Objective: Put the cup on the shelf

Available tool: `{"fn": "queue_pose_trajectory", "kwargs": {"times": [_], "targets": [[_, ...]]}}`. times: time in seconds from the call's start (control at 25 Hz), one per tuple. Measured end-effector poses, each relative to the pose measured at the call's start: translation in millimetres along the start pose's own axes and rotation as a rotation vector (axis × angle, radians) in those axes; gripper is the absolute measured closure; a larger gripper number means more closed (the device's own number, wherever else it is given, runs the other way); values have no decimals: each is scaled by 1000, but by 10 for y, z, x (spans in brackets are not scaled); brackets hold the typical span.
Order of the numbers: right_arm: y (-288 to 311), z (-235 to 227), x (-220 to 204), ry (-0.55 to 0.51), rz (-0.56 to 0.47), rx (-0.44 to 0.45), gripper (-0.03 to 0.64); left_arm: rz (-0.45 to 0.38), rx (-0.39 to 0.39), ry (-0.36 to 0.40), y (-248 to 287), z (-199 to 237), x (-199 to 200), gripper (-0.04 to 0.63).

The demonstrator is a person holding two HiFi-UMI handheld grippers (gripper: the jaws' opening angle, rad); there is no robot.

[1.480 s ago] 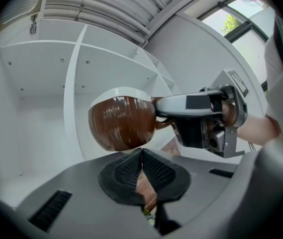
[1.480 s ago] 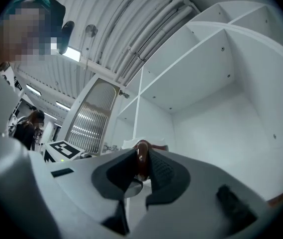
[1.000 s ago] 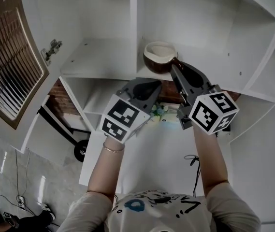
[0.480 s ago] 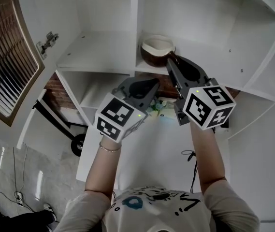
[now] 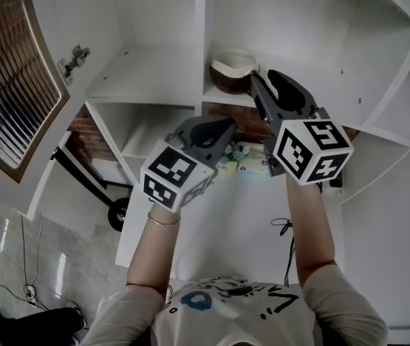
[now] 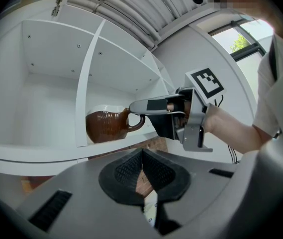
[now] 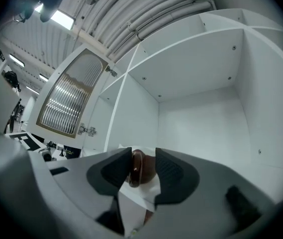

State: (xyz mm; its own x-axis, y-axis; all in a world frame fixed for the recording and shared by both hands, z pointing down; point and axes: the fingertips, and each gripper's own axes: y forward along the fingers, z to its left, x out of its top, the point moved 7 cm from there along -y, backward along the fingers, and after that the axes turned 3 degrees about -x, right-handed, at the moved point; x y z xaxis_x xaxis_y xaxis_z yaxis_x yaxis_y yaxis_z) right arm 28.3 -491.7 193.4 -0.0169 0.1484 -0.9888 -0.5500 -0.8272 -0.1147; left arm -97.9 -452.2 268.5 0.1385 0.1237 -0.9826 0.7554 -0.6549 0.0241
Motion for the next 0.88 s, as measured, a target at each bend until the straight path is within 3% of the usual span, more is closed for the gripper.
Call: {"fn": "queue_pose_trajectory", "kwargs": {"times": [0.56,0.72,0.88], "targets": [[-491,98,-217,-31,-9,21,476,8,12,-12,-146,-220,-50,578],[-650,130,-370,-17,8,38,542,-13,46,-28,-205,-294,-87,578],[-798,167,-483,17,5,86,568,-25,48,-65,-268,-368,-127,578]]}}
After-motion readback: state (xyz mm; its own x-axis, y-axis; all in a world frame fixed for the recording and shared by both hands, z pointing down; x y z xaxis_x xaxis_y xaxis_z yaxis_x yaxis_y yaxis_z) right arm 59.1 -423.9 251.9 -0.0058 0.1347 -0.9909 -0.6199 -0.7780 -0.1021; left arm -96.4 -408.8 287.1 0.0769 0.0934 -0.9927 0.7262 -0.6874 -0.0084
